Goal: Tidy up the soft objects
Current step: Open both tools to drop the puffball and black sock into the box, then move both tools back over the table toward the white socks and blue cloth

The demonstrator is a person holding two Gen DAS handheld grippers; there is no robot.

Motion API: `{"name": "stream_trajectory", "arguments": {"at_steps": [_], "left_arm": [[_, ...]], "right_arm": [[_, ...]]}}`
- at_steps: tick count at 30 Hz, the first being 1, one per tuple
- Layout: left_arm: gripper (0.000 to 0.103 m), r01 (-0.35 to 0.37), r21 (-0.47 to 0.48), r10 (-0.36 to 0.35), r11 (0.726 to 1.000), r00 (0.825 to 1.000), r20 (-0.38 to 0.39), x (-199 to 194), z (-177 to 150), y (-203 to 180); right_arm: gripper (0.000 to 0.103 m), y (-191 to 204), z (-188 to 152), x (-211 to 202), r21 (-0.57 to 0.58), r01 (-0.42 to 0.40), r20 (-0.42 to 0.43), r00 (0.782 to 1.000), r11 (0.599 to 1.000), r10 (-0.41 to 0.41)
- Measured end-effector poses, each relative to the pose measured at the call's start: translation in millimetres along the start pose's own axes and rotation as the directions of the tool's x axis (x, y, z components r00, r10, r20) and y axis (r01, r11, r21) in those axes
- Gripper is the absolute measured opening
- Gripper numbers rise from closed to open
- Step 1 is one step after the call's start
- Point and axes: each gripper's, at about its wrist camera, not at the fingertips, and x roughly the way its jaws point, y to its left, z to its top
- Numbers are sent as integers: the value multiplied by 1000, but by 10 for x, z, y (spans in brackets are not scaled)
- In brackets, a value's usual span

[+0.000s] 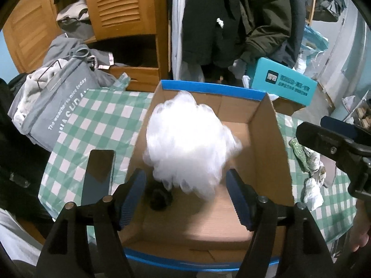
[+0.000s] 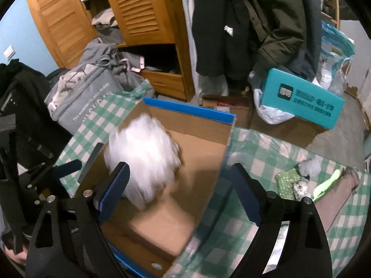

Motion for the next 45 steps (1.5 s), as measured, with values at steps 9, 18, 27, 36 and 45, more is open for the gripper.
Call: {"name": "stream_trajectory", "arguments": {"at_steps": [9, 18, 27, 36, 45], "left_arm": [[73, 21, 46, -21, 999, 1000, 7, -57, 0, -232], [74, 68, 84, -68, 994, 998, -2, -79, 6, -564], [74, 77, 150, -78, 986, 997, 4, -137, -6, -959], [74, 104, 190, -104, 976, 995, -10, -154, -30, -1335], [74, 128, 255, -122, 958, 992, -40, -80, -76, -1802]], "right_arm": [[88, -324, -118, -140, 51, 41, 7, 999, 998, -41], [88, -683, -275, -300, 104, 85, 13, 996, 991, -87], [88, -1106, -459, -470, 173, 119, 16, 992, 978, -123], [88, -1491, -621, -633, 240, 141, 22, 988, 961, -150], [88, -1849, -801, -766, 300, 162, 19, 984, 940, -175]]}}
